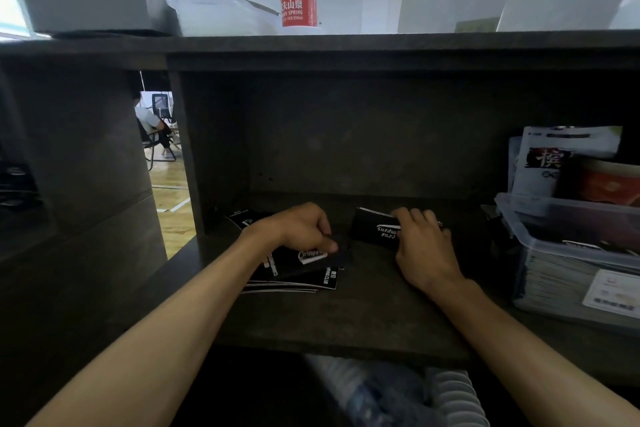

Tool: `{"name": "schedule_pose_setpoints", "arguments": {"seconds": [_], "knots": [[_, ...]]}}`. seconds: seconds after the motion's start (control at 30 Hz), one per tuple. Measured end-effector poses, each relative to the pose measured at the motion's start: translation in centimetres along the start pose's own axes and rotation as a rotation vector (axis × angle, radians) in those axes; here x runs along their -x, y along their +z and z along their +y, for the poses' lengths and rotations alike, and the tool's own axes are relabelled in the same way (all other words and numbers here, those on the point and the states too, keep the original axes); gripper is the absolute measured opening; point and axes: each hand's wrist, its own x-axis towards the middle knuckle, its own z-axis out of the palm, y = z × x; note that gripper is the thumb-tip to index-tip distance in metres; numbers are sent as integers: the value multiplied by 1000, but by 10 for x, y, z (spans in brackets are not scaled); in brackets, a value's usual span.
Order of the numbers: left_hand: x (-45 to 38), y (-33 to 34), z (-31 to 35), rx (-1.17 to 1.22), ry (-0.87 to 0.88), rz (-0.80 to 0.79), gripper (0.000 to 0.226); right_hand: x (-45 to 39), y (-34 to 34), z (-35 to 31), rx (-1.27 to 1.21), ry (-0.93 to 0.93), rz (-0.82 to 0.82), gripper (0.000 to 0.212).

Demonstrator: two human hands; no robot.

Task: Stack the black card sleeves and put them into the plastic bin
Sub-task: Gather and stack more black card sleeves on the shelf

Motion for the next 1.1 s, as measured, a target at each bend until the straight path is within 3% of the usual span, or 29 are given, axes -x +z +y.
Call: {"name": "schedule_pose_setpoints", "arguments": {"seconds": [0.1,0.2,0.27,0.37,0.5,0.67,0.77,0.93,1.1], "knots": [[1,-6,1,328,26,164,12,-1,1,-1,1,13,10,53],[-3,-7,6,701,95,336,39,-2,1,0,-24,24,38,54],[-8,-4,11,852,151,487,43,-3,0,1,-46,34,46,55],[-19,5,15,939,140,687,29,-3,1,2,-48,33,35,54],[-32,25,6,767,18,745,29,-4,2,2,-67,49,73,41],[-33,44,5,265,11,654,16,-6,6,1,-74,43,90,37],[-31,50,13,76,102,500,3,-6,9,1,-28,40,57,40],[-25,29,2,78,116,379,11,-5,8,2,-38,23,33,38],[-15,-1,-26,-71,-22,-53,46,-4,4,2,-41,19,22,37]]}}
